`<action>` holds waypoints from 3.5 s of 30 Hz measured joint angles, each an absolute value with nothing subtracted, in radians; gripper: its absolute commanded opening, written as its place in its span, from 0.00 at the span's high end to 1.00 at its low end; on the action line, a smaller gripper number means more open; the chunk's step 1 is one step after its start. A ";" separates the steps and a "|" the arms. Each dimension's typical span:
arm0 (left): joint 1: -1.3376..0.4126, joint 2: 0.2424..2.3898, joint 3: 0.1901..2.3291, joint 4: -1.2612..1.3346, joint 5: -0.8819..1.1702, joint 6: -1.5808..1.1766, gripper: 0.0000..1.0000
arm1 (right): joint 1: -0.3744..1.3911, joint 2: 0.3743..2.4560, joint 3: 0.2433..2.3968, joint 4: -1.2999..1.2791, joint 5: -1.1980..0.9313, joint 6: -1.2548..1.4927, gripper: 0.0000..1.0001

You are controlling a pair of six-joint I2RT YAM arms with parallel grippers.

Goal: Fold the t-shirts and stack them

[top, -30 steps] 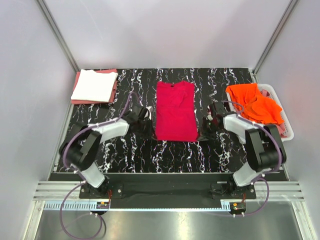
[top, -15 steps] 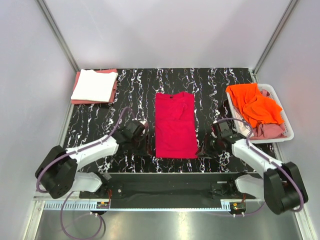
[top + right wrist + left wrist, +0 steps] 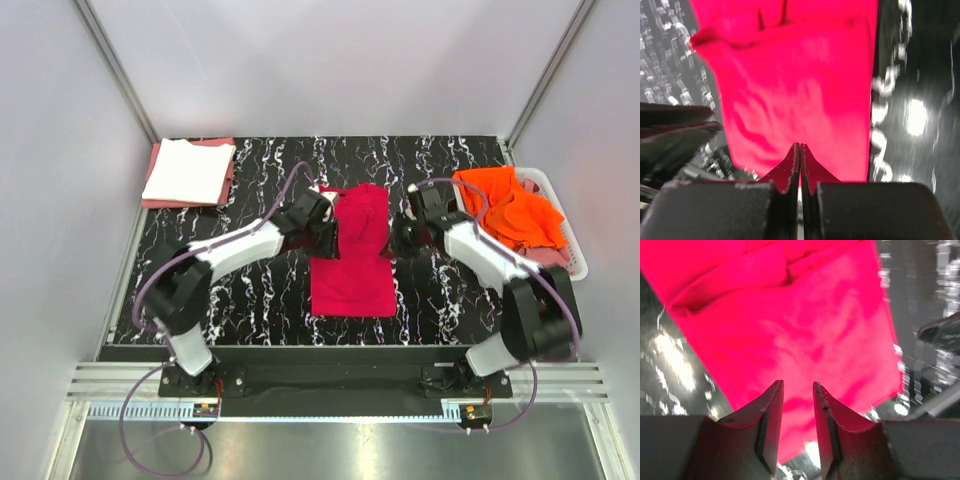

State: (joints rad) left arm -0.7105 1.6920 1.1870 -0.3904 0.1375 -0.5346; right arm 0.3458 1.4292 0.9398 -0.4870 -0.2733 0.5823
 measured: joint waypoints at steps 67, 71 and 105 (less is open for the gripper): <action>-0.803 1.490 0.618 -0.071 0.207 -0.757 0.99 | 0.269 1.235 0.509 -0.427 -0.307 0.742 0.69; -0.804 1.515 0.652 -0.084 0.203 -0.752 1.00 | 0.269 1.235 0.509 -0.421 -0.308 0.744 0.74; -0.796 1.394 0.668 -0.321 0.052 -0.719 0.52 | 0.374 1.283 0.503 -0.375 -0.326 0.786 0.66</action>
